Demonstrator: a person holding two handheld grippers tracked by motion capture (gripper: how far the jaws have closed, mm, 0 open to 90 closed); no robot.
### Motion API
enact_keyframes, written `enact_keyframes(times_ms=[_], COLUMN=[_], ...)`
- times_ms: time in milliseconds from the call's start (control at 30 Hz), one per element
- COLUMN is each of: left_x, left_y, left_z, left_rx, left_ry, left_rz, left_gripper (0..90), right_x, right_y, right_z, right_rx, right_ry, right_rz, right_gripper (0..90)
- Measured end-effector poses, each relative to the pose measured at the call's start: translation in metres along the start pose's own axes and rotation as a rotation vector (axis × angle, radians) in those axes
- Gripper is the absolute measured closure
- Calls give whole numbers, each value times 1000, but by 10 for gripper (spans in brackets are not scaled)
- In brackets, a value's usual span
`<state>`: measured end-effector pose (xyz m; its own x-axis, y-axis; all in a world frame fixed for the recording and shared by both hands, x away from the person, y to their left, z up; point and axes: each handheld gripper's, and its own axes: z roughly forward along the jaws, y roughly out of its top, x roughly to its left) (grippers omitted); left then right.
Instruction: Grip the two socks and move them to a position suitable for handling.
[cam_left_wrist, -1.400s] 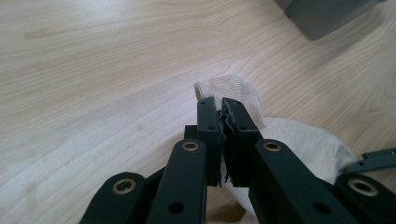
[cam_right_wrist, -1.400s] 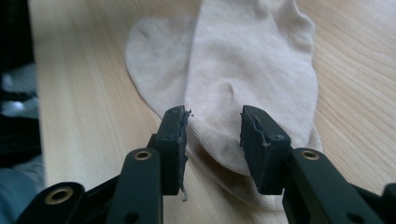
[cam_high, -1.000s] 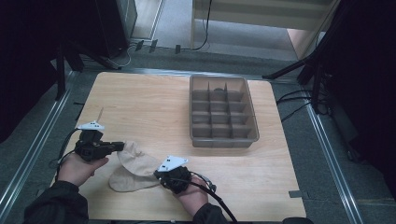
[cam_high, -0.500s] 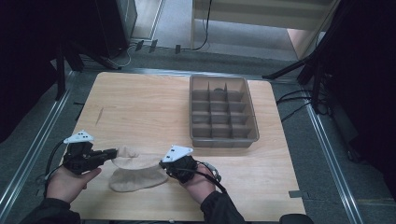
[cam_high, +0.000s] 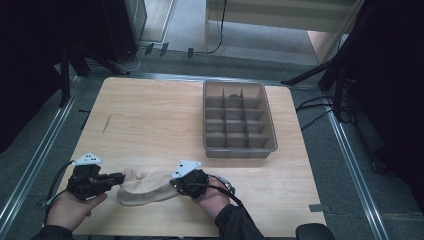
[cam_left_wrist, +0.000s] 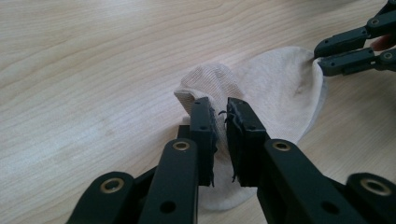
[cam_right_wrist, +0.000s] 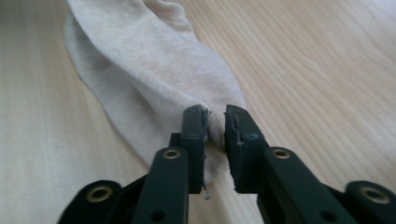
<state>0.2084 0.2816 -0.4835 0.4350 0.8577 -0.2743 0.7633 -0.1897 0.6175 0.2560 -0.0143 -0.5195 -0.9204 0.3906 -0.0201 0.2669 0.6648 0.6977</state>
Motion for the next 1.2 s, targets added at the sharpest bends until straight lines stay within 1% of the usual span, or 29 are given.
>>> enact_keyframes(times_ms=[33, 100, 133, 200, 233, 267, 333, 433, 467, 500, 533, 567, 600, 633, 667, 733, 800, 867, 900, 933, 1000, 1033, 1067, 1100, 1133, 1200], left_x=[1, 2, 2, 3, 5, 6, 10, 16, 18, 20, 22, 23, 25, 25, 24, 23, 21, 20, 20, 20, 20, 21, 21, 20, 20, 21], left_y=[0, 0, 0, 0, 0, 0, 0, -1, 0, 0, 0, 0, 0, -1, -2, -3, -6, -8, -9, -10, -11, -11, -10, -10, -9, -6], left_z=[-1, -5, -6, -8, -8, -7, -3, 7, 9, 12, 15, 17, 21, 23, 25, 28, 31, 34, 36, 38, 42, 44, 46, 47, 49, 53], left_rx=[-7, -31, -44, -54, -56, -53, -43, -12, -10, -7, -1, 7, 19, 31, 43, 56, 75, 87, 93, 100, 109, 110, 104, 95, 89, 75], left_ry=[0, -12, -13, -16, -17, -14, -20, -25, -27, -29, -34, -37, -50, -54, -58, -85, -88, -77, -76, -66, -61, -63, -62, -60, -50, -48], left_rz=[1, 1, 9, 10, 12, 9, 3, 17, 20, 24, 20, 19, 13, 17, 25, 26, 39, 65, 69, 74, 92, 100, 118, 126, 141, 151], left_gripper=[752, 706, 692, 675, 667, 664, 648, 625, 620, 613, 601, 590, 582, 581, 581, 603, 621, 638, 644, 647, 650, 650, 653, 654, 656, 656], right_x=[-1, -1, -1, -2, -2, -2, -2, -4, -5, -6, -7, -7, -7, -7, -6, -2, 1, 2, 3, 3, 4, 4, 4, 5, 4, 3], right_y=[0, 1, 2, 2, 3, 3, 5, 7, 7, 7, 6, 6, 5, 5, 4, 1, -1, -3, -4, -5, -7, -8, -8, -8, -8, -8], right_z=[-2, -7, -9, -13, -15, -17, -19, -18, -16, -14, -12, -9, -6, -3, 1, 7, 13, 17, 19, 21, 23, 23, 24, 24, 24, 25], right_rx=[-12, -25, -36, -52, -57, -67, -86, -97, -101, -103, -101, -99, -97, -90, -80, -62, -54, -45, -35, -32, -31, -34, -34, -33, -33, -35], right_ry=[7, 26, 32, 32, 39, 42, 40, 33, 36, 36, 34, 44, 51, 68, 72, 87, 88, 81, 78, 71, 66, 61, 56, 48, 41, 28], right_rz=[-4, 8, 9, 9, 18, 30, 37, 56, 73, 76, 86, 98, 105, 111, 112, 108, 113, 109, 113, 111, 119, 119, 117, 114, 109, 105], right_gripper=[733, 689, 687, 681, 679, 675, 677, 678, 670, 652, 631, 620, 611, 609, 611, 619, 628, 632, 634, 636, 639, 641, 647, 654, 654, 654])
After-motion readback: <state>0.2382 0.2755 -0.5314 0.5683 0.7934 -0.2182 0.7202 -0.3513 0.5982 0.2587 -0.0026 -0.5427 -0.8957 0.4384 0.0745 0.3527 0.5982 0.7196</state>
